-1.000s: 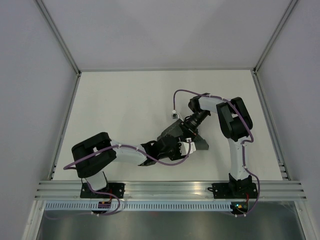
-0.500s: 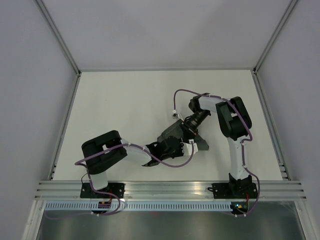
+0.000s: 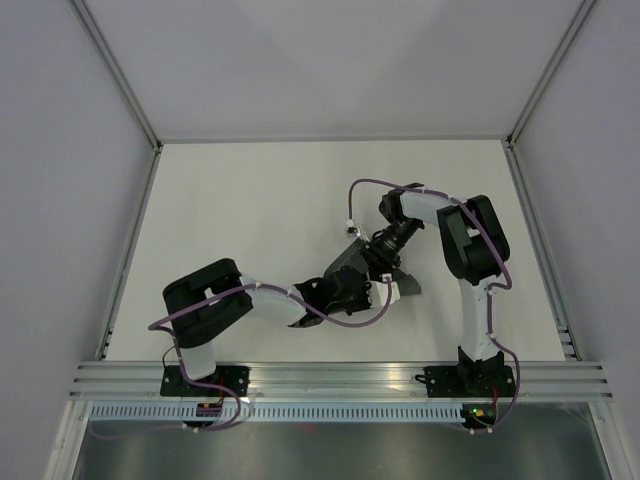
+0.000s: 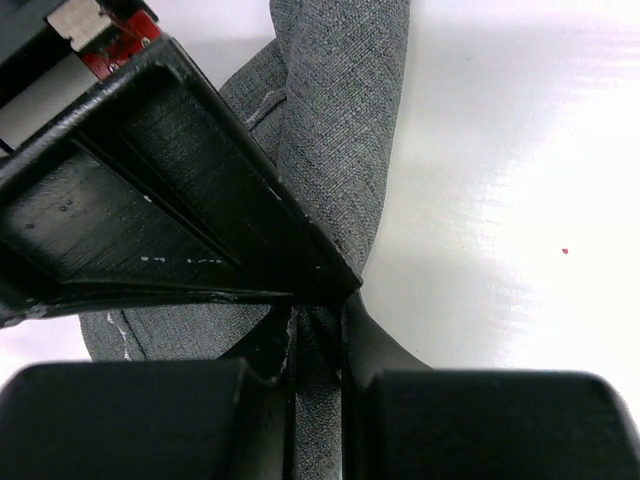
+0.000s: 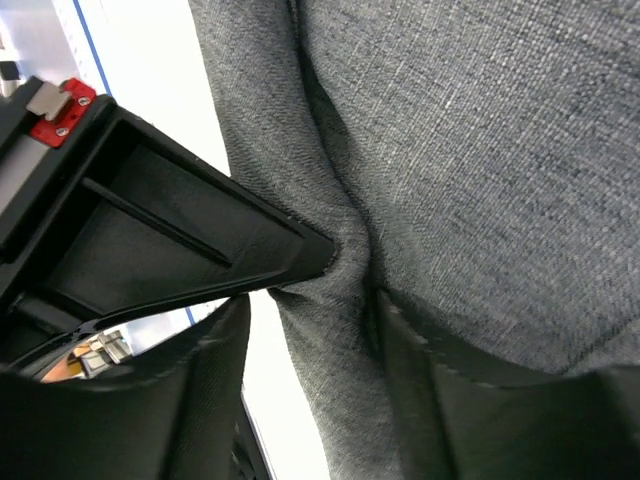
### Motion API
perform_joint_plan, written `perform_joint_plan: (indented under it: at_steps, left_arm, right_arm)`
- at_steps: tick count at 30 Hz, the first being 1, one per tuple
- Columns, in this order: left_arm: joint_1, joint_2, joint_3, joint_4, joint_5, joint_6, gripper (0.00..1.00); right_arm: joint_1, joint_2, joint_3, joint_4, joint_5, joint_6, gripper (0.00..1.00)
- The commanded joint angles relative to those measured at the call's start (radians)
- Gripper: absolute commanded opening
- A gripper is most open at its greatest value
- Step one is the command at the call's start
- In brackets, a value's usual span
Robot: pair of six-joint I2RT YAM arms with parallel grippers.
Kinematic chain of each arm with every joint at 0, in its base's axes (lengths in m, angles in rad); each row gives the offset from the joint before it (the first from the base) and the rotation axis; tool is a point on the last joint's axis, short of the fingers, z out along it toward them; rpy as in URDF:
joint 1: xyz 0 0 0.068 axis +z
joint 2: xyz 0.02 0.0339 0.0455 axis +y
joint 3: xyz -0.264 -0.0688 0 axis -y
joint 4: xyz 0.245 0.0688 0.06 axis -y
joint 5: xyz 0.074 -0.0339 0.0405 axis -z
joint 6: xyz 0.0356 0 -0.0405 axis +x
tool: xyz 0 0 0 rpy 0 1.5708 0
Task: Fold the napkin, place the utensils inside, and roll it up
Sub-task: Roll the napkin at the center of the board.
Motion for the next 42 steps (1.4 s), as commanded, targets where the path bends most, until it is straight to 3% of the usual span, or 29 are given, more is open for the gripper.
perform_joint_plan:
  at_steps: [1,7,15,20,24,31,42]
  left_arm:
    - [0.007,0.043,0.016,-0.100,0.140,-0.101,0.02]
    - [0.032,0.051,0.045,-0.149,0.207,-0.141,0.02]
    - [0.130,0.080,0.108,-0.266,0.391,-0.231,0.02]
    - [0.205,0.115,0.163,-0.361,0.514,-0.282,0.02]
    - [0.237,0.157,0.229,-0.447,0.556,-0.294,0.02]
    - [0.279,0.264,0.413,-0.681,0.629,-0.322,0.02]
    - [0.319,0.359,0.545,-0.846,0.698,-0.352,0.02]
  right_arm:
    - [-0.011,-0.030,-0.012,0.159,0.169,-0.028,0.62]
    - [-0.051,-0.142,0.005,0.231,0.132,0.075,0.65]
    - [-0.199,-0.318,-0.033,0.384,0.094,0.199,0.65]
    - [-0.288,-0.531,-0.191,0.518,0.077,0.179,0.64]
    - [-0.290,-0.729,-0.398,0.668,0.110,0.139,0.65]
    - [-0.267,-0.963,-0.705,0.806,0.101,-0.011,0.64]
    - [0.018,-1.127,-0.960,1.046,0.316,-0.009,0.68]
